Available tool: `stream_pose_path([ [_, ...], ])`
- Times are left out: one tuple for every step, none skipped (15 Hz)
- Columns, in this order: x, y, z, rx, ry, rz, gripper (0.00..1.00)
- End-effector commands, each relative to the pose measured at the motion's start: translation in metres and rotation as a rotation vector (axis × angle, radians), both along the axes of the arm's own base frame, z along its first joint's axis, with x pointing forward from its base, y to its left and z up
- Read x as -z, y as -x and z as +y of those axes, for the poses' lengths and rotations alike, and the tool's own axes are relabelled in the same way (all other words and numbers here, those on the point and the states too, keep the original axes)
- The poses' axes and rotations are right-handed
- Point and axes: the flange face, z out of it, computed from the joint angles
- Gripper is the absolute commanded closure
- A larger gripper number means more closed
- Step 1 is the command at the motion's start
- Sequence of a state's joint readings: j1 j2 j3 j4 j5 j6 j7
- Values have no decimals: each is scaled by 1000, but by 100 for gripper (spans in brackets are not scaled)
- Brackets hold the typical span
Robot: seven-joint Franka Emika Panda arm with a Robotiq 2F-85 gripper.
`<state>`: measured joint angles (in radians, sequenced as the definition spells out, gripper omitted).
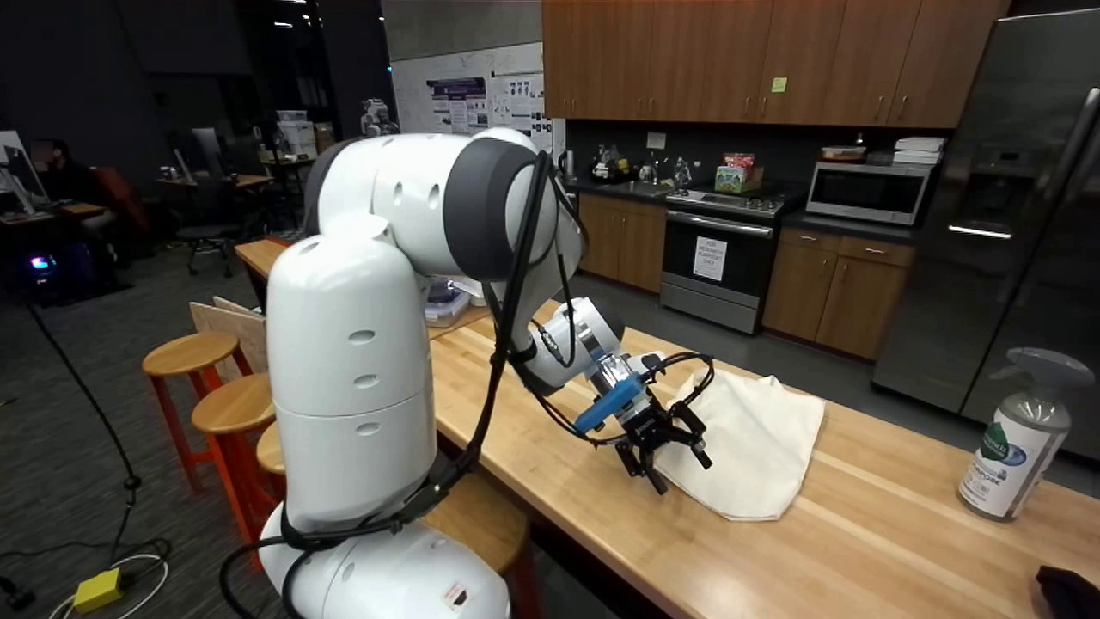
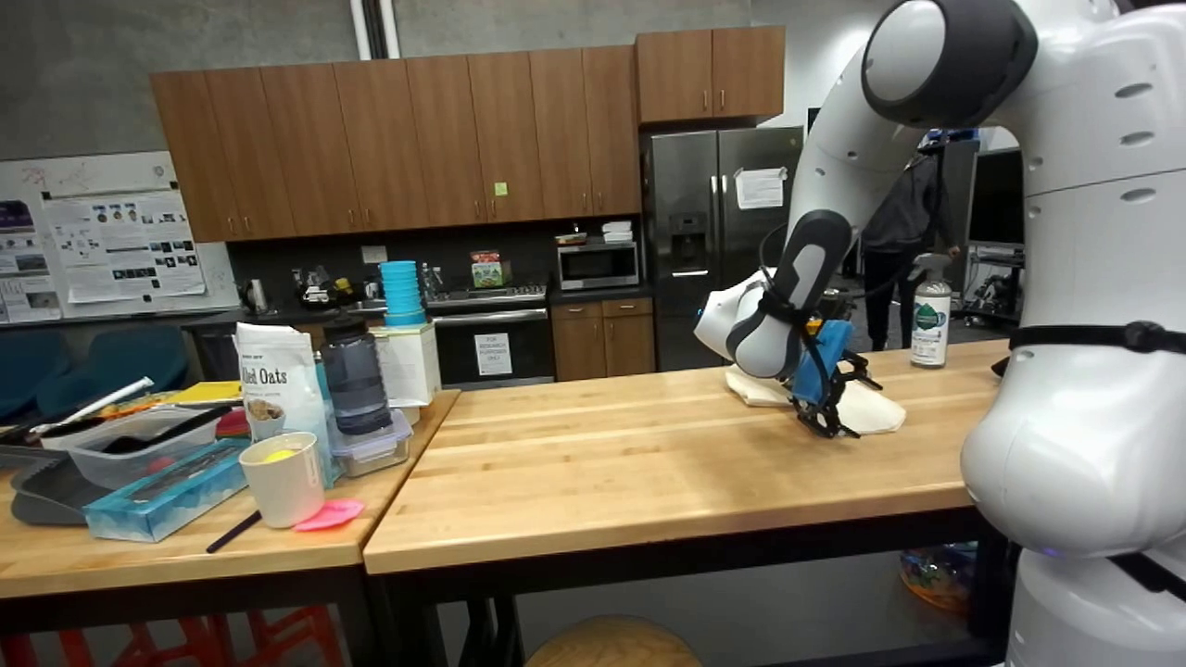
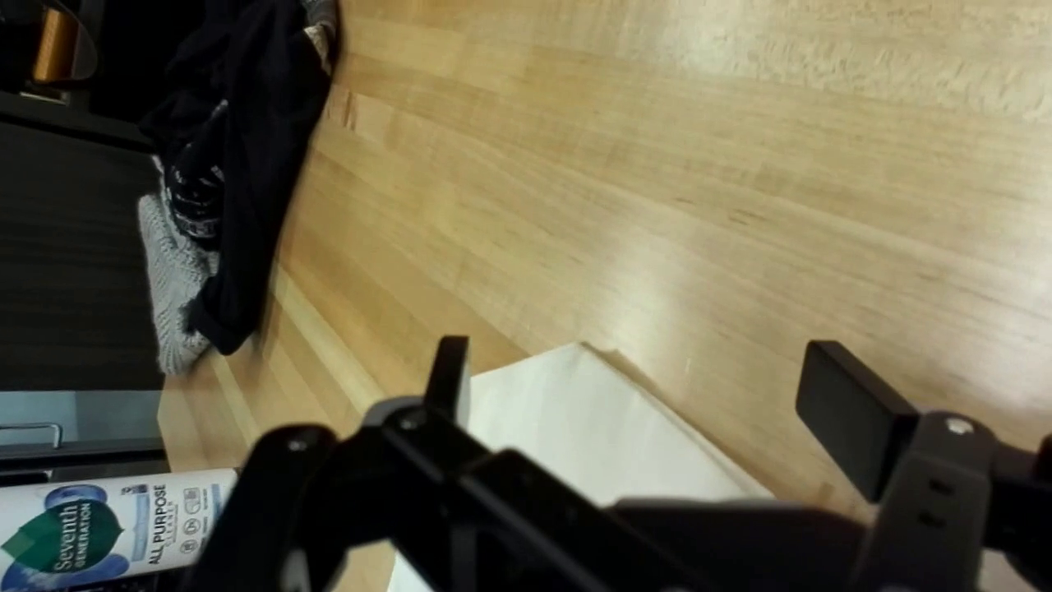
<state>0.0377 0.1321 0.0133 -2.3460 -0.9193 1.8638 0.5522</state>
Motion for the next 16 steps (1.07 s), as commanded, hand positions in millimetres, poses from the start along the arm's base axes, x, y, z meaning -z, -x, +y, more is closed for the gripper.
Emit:
stream_pose_path([
  [15, -23, -4, -30, -2, 15, 0],
  [20, -30, -2, -39, -4, 13, 0],
  [25, -37, 0, -47, 0, 11, 0],
  [26, -45, 1, -52, 5, 18, 0],
  [26, -51, 2, -55, 8, 27, 0],
  [23, -58, 3, -58, 8, 29, 0],
  [22, -63, 5, -62, 10, 28, 0],
  [19, -68, 6, -61, 14, 23, 0],
  [16, -71, 6, -59, 11, 16, 0],
  [16, -54, 5, -43, 11, 31, 0],
  [16, -59, 6, -44, 10, 24, 0],
  [15, -63, 6, -45, 11, 22, 0],
  [16, -64, 6, -44, 12, 23, 0],
  [16, -64, 6, -45, 12, 23, 0],
  [16, -64, 7, -45, 12, 23, 0],
  [16, -64, 7, -45, 13, 24, 0],
])
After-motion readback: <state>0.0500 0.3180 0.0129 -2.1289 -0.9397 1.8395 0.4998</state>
